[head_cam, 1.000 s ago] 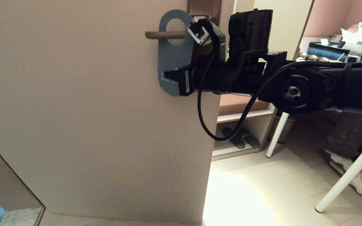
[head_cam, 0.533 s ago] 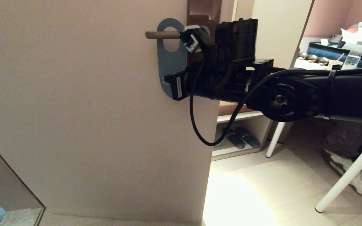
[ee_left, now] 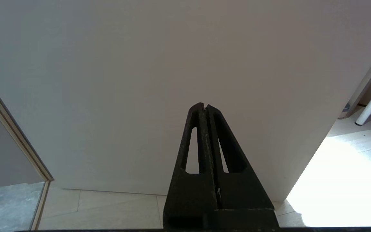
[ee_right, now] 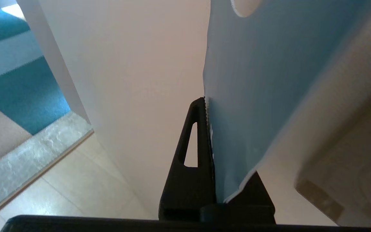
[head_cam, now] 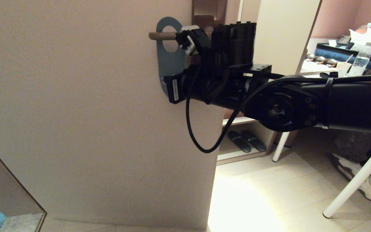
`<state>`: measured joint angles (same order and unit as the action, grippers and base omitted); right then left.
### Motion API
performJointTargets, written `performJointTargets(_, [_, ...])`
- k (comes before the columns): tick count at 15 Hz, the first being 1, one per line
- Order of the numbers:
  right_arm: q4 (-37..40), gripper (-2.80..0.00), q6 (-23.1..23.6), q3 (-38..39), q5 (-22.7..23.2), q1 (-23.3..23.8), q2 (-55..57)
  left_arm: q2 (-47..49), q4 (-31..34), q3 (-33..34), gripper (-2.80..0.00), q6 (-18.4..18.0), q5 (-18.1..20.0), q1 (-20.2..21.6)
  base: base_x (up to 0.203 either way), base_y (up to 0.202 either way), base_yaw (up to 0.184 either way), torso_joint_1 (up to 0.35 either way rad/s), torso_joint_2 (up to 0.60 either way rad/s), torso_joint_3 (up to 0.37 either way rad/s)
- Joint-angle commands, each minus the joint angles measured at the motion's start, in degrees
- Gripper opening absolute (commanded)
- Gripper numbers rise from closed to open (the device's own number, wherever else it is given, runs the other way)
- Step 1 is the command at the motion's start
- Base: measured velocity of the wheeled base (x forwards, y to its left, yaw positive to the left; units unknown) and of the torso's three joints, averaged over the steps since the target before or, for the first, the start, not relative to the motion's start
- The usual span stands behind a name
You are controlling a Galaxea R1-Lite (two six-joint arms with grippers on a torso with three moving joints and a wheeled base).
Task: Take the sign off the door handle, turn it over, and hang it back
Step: Take down the sign
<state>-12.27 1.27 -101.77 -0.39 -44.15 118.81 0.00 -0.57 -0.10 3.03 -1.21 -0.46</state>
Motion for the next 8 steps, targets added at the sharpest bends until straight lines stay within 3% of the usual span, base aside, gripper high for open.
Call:
performJointTargets(1, [-1.07,-2.8,0.05,-0.04,-0.45,-0.61,0.57,0.09,-0.04,0.01,-2.8,0.05,-0.03,0.01,0.0,0.0,0.0,0.0,0.0,0.0])
performJointTargets(8, [-2.7,-2.8,0.05,-3.53,-4.21,-1.81,2.98,0.09,-0.04,-0.04,-2.8,0.05,-0.03,0.02,0.0,0.0,0.0,0.0,0.0,0.0])
